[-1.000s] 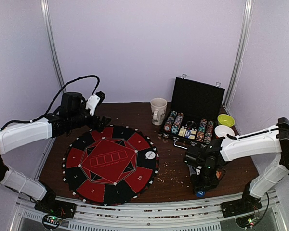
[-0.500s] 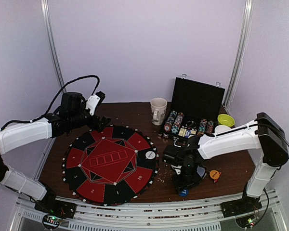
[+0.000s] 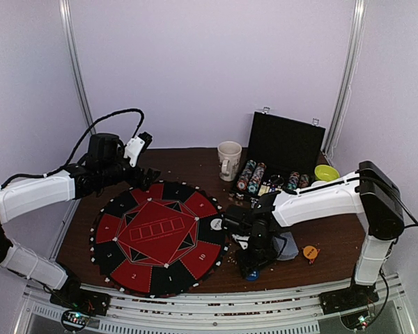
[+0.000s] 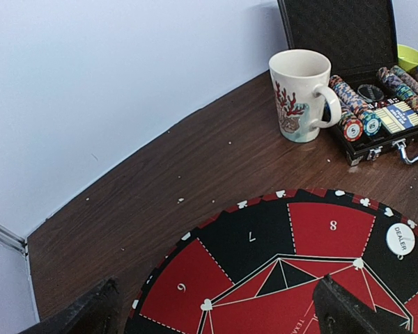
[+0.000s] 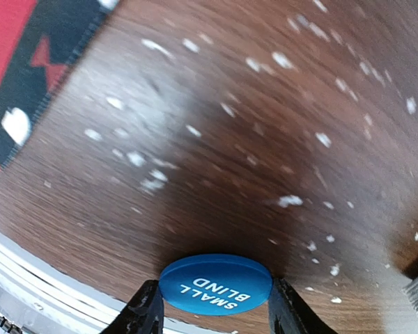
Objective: Distribute texas hold em gaming equipment
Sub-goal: Move the small blind button to position 1.
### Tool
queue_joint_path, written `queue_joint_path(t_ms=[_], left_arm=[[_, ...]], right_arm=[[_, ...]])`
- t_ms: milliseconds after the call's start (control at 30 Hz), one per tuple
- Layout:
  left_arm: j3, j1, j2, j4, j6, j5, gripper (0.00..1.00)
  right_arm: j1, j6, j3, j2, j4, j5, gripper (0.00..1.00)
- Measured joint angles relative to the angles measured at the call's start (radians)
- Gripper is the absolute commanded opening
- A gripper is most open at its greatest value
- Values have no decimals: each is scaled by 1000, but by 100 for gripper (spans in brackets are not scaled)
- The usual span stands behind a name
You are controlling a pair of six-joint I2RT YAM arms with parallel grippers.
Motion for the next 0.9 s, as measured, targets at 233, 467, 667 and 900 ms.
queue_joint_path(t_ms=[233,467,667,900], left_arm=[[-6,0,0,1,3,-3,98],[-6,0,0,2,6,-6,98],[-6,0,0,2,6,-8,98],[-6,0,-2,3,6,-11,98]], right_arm=[[4,-34,64,43,31,-14,43],[8,-66,132,91,60,-27,43],[15,-89,184,125,75,-32,41],[46,-143,292,195,101,-29,41]])
